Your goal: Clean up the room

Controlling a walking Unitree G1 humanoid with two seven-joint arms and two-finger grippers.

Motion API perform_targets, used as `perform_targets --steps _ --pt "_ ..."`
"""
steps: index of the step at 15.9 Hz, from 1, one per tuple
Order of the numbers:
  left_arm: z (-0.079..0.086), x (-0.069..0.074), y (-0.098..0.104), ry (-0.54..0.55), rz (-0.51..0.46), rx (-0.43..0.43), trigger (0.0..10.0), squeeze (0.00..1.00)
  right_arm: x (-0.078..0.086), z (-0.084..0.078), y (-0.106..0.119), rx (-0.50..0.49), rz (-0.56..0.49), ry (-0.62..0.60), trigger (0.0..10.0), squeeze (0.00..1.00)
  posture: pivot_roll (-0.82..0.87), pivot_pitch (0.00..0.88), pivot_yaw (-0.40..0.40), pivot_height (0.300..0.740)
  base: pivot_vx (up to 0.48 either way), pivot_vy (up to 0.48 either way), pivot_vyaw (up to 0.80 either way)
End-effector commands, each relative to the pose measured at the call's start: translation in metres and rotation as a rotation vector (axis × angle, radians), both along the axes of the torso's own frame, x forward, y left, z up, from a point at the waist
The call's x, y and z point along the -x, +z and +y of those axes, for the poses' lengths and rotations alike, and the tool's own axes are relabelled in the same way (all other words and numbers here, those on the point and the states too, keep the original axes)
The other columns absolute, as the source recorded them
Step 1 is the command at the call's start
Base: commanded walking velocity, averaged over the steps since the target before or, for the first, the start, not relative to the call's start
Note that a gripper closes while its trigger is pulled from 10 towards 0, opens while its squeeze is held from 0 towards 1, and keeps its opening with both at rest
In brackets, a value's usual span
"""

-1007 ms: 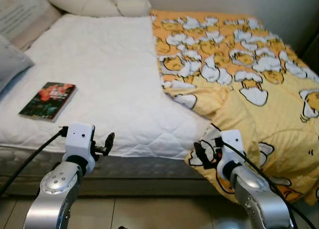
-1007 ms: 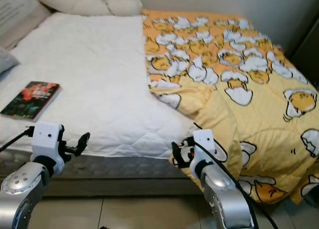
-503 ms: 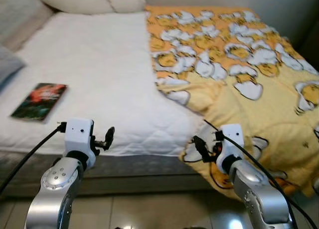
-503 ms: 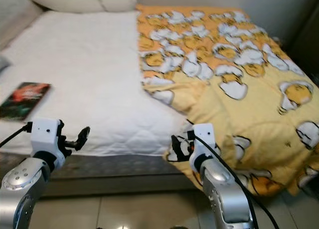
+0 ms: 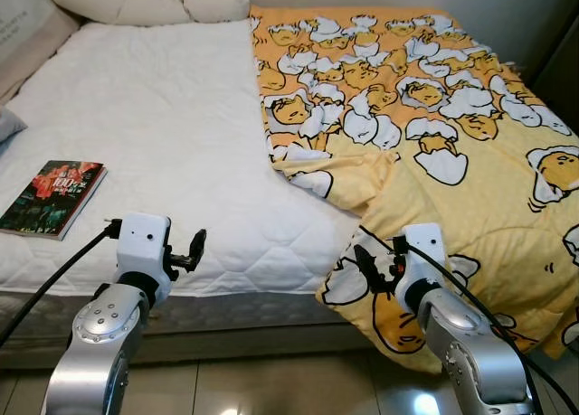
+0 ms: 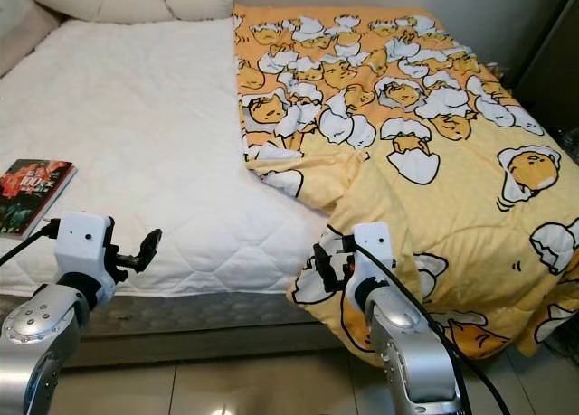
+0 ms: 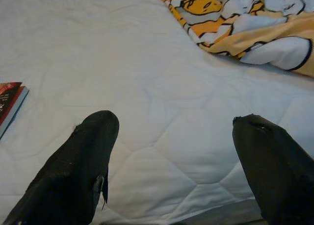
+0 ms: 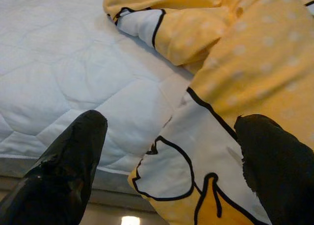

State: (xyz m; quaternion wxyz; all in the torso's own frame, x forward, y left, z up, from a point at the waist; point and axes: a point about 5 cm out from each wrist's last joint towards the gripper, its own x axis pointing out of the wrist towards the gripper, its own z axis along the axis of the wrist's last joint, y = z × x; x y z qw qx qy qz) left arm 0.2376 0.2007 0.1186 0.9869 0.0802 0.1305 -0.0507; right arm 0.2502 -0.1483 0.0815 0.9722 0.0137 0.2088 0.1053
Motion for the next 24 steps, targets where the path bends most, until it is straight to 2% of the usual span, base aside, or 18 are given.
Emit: perform_targets --steps 1,5,9,11,24 --pt "0.0024 -0.0007 0.0005 0.001 -0.003 -0.005 10.0 0.00 -0.0030 0.0008 0.0041 0.007 -0.019 0.011 10.0 0.00 -0.10 0.000 0.001 0.740 0.292 0.000 0.00" --pt "0.0034 -0.0019 0.0008 -0.004 -0.007 -0.007 10.0 0.00 -0.0035 0.0036 0.0042 0.039 -0.025 0.053 10.0 0.00 -0.10 0.000 -0.002 0.740 0.296 0.000 0.00" --pt "0.0030 -0.0023 0.0006 -0.015 -0.006 -0.010 10.0 0.00 -0.0033 0.0030 0.0023 0.020 -0.001 0.041 10.0 0.00 -0.10 0.000 -0.002 0.740 0.295 0.000 0.00" --pt "0.0028 -0.0022 0.0005 -0.018 -0.006 -0.012 10.0 0.00 -0.0033 0.0028 0.0013 0.018 -0.003 0.047 10.0 0.00 -0.10 0.000 -0.002 0.740 0.298 0.000 -0.80" --pt "0.0043 -0.0004 -0.0002 -0.029 -0.001 -0.024 10.0 0.00 -0.0008 0.0046 -0.0014 0.013 0.004 0.064 10.0 0.00 -0.09 0.000 -0.006 0.740 0.295 0.000 0.00"
